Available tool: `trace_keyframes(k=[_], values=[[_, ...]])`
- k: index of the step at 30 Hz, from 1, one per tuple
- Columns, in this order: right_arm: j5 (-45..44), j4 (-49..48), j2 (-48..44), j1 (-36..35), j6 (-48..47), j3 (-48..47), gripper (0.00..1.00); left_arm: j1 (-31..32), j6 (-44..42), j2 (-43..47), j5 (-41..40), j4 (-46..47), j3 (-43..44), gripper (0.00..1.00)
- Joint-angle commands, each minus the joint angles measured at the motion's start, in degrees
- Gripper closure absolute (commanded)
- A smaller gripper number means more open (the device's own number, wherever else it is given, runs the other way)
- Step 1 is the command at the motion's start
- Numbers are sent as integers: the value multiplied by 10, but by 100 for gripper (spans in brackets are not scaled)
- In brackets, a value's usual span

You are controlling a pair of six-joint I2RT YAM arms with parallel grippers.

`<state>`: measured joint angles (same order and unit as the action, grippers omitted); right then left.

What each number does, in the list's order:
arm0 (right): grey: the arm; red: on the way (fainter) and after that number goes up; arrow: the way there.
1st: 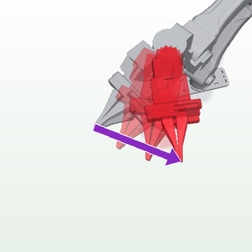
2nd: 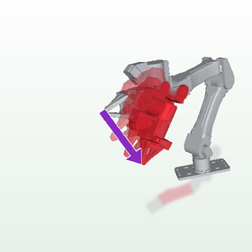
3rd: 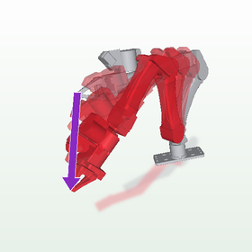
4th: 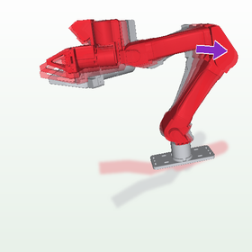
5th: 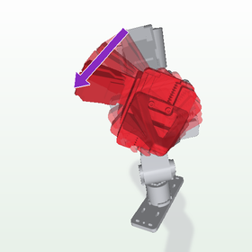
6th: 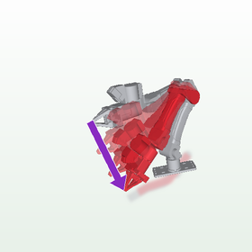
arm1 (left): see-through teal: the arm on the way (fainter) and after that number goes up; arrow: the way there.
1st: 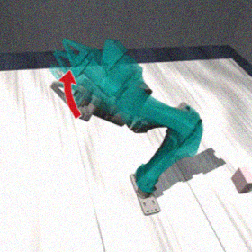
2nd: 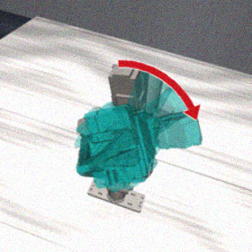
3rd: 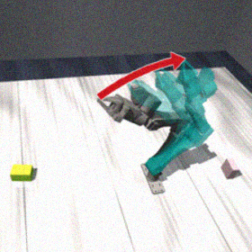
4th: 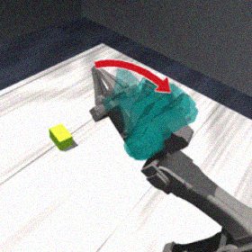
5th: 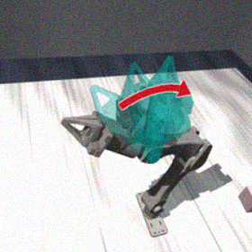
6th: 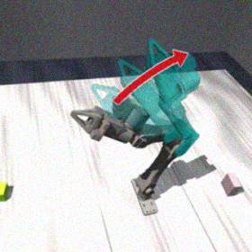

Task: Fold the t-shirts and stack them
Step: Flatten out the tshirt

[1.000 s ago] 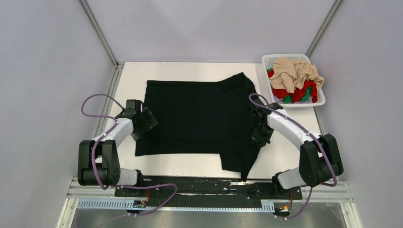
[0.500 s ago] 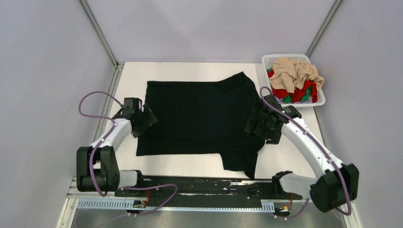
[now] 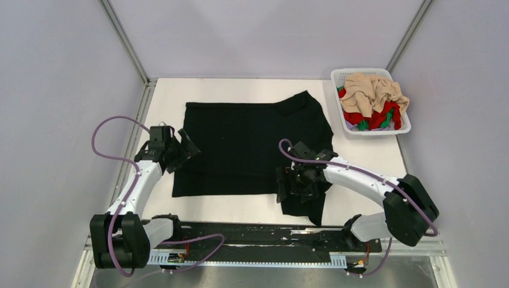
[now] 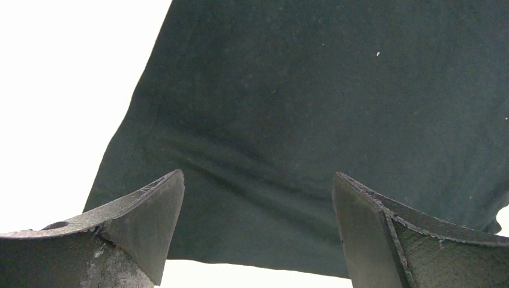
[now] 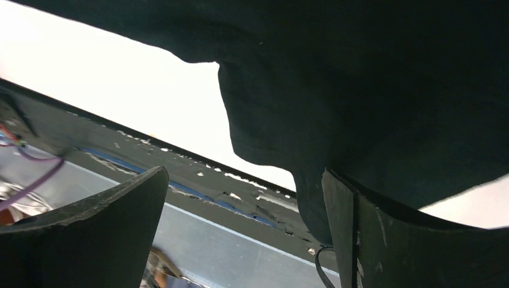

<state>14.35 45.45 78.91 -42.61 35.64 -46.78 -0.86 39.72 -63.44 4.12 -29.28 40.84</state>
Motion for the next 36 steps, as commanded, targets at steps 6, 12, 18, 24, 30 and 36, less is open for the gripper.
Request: trace_keyframes(k=[6, 12, 18, 24, 30, 36], values=[[26, -39, 56, -93, 11, 15, 0, -2, -2, 7, -13, -23, -4, 0], [12, -29, 30, -101, 0, -19, 0, -2, -5, -12, -18, -23, 15, 0], [-69, 1, -14, -15, -19, -110, 0, -2, 4, -33, 2, 2, 48, 0], [-119, -73, 24, 161, -57, -203, 0, -2, 15, -90, 50, 56, 85, 0], [-84, -197, 178, 282, -47, -340, 0, 2, 18, -172, 83, 91, 133, 0], [-83, -226, 371, 299, -54, -520, 0, 2, 6, -243, 79, 99, 148, 0]])
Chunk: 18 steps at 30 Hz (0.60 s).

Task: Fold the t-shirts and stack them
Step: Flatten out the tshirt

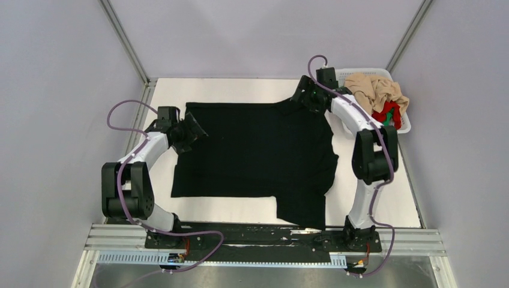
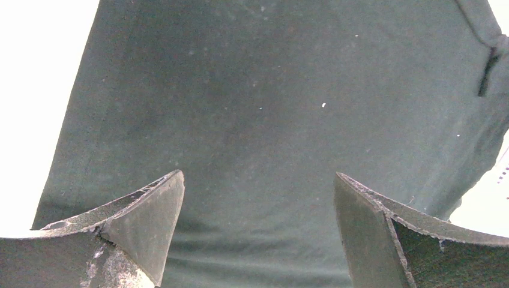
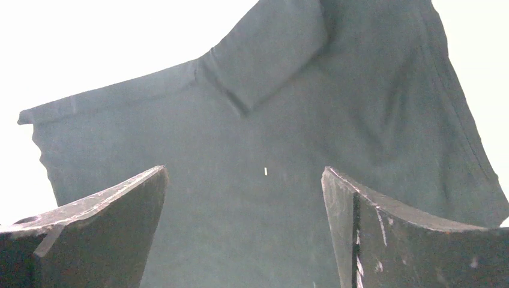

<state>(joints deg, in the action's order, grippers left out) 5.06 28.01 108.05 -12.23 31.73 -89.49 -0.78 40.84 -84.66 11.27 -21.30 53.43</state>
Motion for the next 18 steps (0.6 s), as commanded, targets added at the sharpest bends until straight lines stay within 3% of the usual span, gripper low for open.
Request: trace_keyframes(k=[1, 5, 12, 18], values=[[10, -52, 114, -4, -14, -116, 0, 1, -8, -38, 0, 16, 23, 0], [17, -61, 191, -3, -9, -188, 0, 1, -26, -76, -21, -2, 27, 0], [37, -107, 274, -2, -2, -233, 0, 1, -24, -120, -34, -9, 28, 0], [37, -218, 310, -2, -1, -249, 0, 1, -30, -135, -54, -23, 43, 0]])
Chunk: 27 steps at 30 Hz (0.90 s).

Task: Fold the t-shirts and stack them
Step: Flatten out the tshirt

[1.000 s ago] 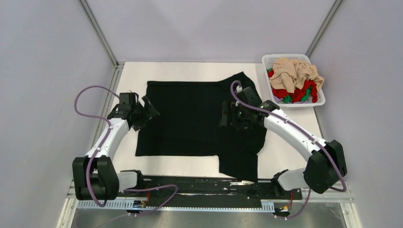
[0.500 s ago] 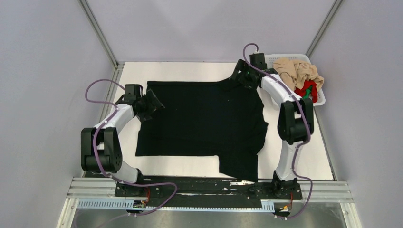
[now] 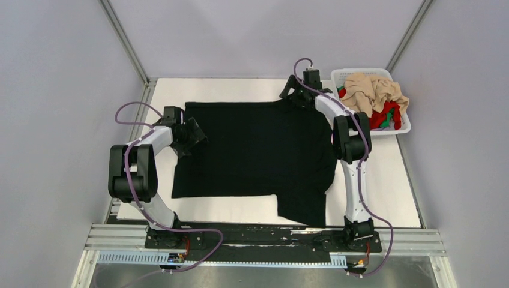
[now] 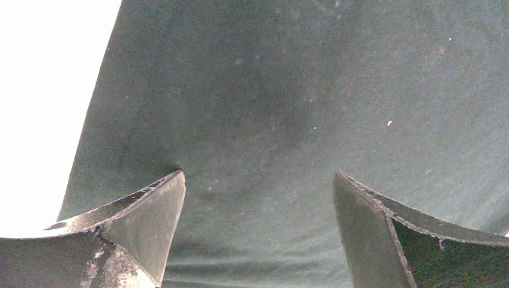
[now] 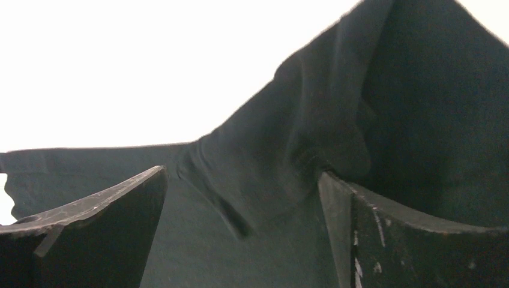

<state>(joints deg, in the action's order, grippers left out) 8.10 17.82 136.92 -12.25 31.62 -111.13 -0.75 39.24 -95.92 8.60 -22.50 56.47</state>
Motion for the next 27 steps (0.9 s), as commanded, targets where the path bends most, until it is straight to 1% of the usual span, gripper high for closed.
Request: trace_keyframes(k=[1, 3, 6, 7, 10, 13, 15, 18, 21, 24, 26, 27], values=[[8, -139, 25, -2, 4, -36, 0, 1, -15, -24, -30, -14, 15, 0], [9, -191, 41, -2, 15, -52, 0, 1, -17, -25, -35, -15, 16, 0], [15, -255, 81, -2, 62, -96, 0, 1, -18, -30, -36, -15, 19, 0], [28, -310, 122, -2, 97, -140, 0, 1, -18, -37, -34, -21, 27, 0], [16, -372, 177, -1, 143, -201, 0, 1, -21, -36, -31, -24, 31, 0], [-16, -407, 220, -1, 165, -269, 0, 1, -26, -30, -38, -34, 39, 0], [-28, -420, 223, -1, 164, -291, 0, 1, -30, -23, -43, -41, 43, 0], [-31, -434, 194, 2, 130, -275, 0, 1, -33, -10, -49, -43, 44, 0], [-16, -403, 144, 6, 84, -244, 0, 1, -31, 0, -50, -42, 47, 0], [23, -318, 79, 9, 37, -191, 0, 1, -17, 8, -61, -42, 52, 0], [44, -259, 21, 9, 10, -126, 0, 20, -10, 17, -68, -40, 58, 0], [50, -244, -12, 9, 3, -76, 0, 28, -10, 23, -73, -40, 64, 0]])
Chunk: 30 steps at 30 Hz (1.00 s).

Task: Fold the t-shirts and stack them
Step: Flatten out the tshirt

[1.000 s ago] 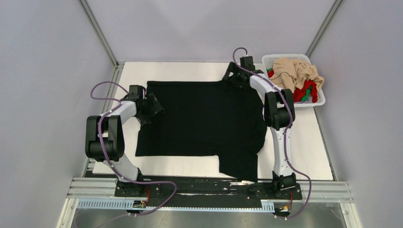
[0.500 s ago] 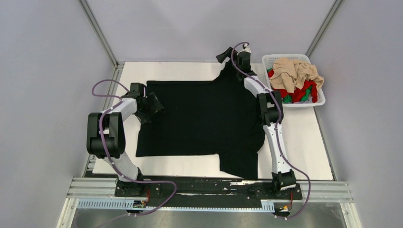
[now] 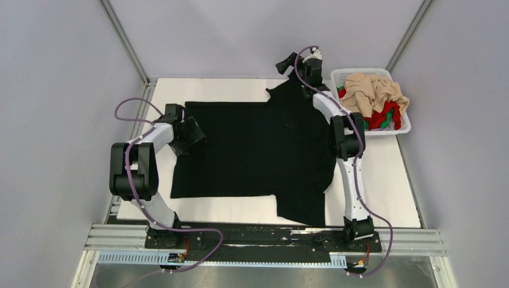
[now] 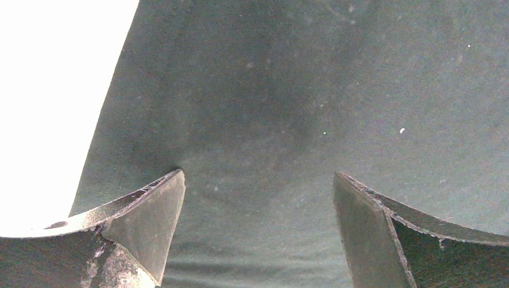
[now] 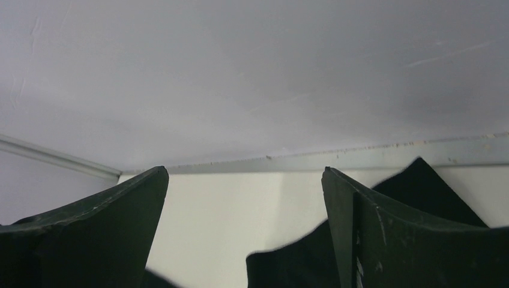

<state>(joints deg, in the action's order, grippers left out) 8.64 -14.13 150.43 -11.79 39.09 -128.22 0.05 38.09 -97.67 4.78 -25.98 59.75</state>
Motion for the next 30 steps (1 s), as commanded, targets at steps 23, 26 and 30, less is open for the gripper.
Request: trace_keyframes(k=[23, 26, 30], values=[[-85, 384, -351, -15, -114, 463, 0, 48, -47, -101, -28, -30, 180, 0], [-86, 390, -319, -14, -114, 434, 0, 47, -47, -145, -36, -29, 207, 0], [-86, 396, -279, -11, -113, 397, 0, 45, -47, -200, -45, -49, 255, 0]])
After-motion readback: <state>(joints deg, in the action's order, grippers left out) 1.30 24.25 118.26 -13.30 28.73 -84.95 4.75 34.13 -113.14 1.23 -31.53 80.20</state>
